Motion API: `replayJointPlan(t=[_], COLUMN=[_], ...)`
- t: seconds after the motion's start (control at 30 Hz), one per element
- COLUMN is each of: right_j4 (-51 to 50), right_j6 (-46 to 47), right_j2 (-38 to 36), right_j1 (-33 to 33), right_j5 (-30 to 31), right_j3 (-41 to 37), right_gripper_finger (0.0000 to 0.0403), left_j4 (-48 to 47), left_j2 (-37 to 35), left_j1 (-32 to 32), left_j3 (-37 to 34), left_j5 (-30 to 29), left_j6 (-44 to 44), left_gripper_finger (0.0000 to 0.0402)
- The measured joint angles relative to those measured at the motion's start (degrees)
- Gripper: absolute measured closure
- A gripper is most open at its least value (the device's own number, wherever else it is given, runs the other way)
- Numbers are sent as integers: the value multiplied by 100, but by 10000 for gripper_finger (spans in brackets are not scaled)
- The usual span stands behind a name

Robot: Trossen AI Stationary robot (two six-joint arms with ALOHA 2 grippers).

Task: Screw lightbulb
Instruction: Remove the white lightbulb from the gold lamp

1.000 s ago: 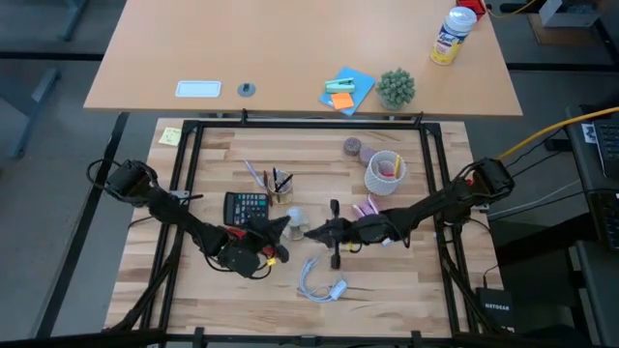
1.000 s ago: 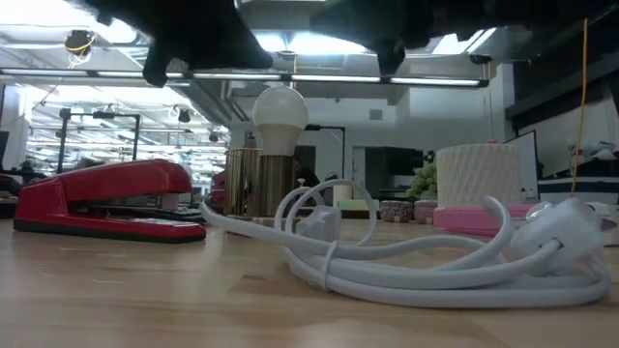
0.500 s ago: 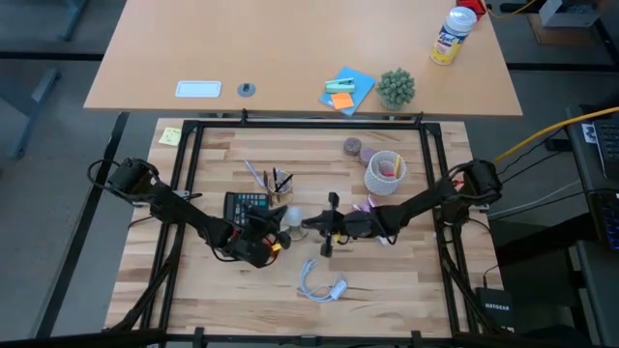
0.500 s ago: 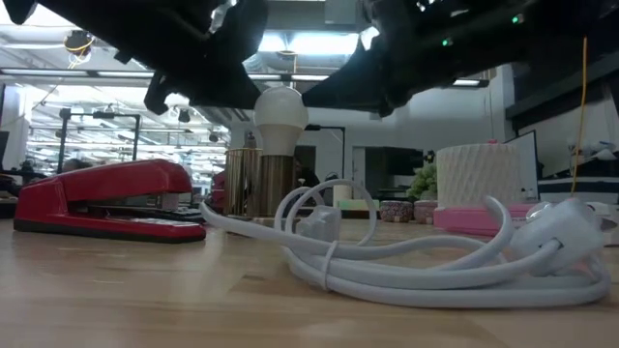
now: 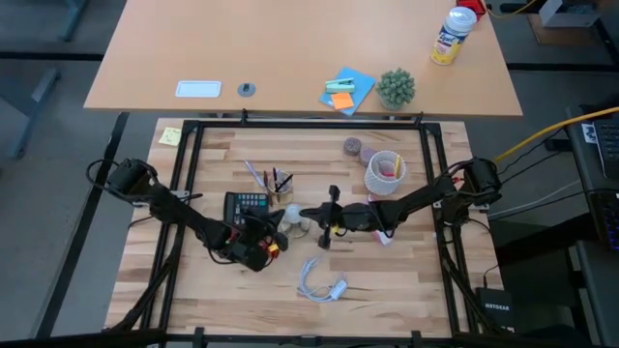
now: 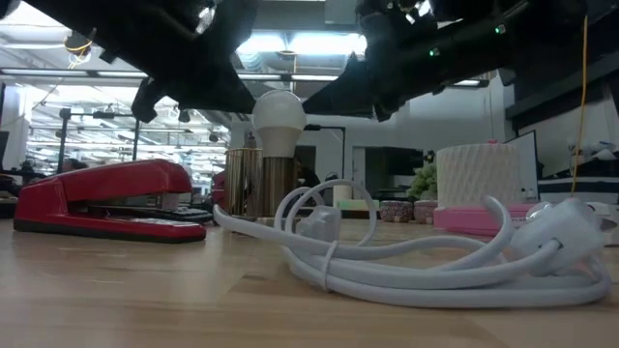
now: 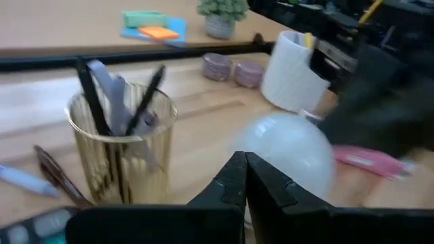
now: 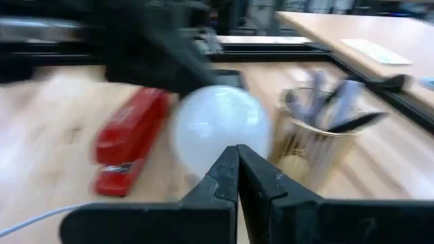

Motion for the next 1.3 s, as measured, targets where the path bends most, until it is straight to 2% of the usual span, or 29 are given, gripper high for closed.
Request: replayJointPlan(t=[0.17, 0.37, 0.57, 0.77, 0.93, 1.07, 1.3], right_j4=[17, 47, 329, 382, 286, 223, 339], right_j6=[4, -35, -338, -496, -496, -494, -470], right_j2=[7, 7, -185, -509, -408, -113, 315], right_j1=[-15, -51, 65, 498, 796, 833, 556], right_j5=[620, 676, 545, 516, 507, 512, 541], right_j3=[9, 9, 9, 9, 11, 9, 7], right_gripper_finger=[395, 395, 395, 395, 395, 395, 395], left_j4=[49, 105, 674, 957, 864, 590, 273], left_j2=[22, 20, 17, 17, 17, 17, 17], left_j1=[-231, -394, -477, -403, -73, 212, 527], left_j3=[2, 7, 7, 9, 9, 9, 8], left_j5=[475, 470, -115, -808, -884, -682, 345], left_j6=[-140, -176, 149, 693, 828, 770, 536], left_gripper_finger=[401, 401, 401, 401, 401, 401, 401])
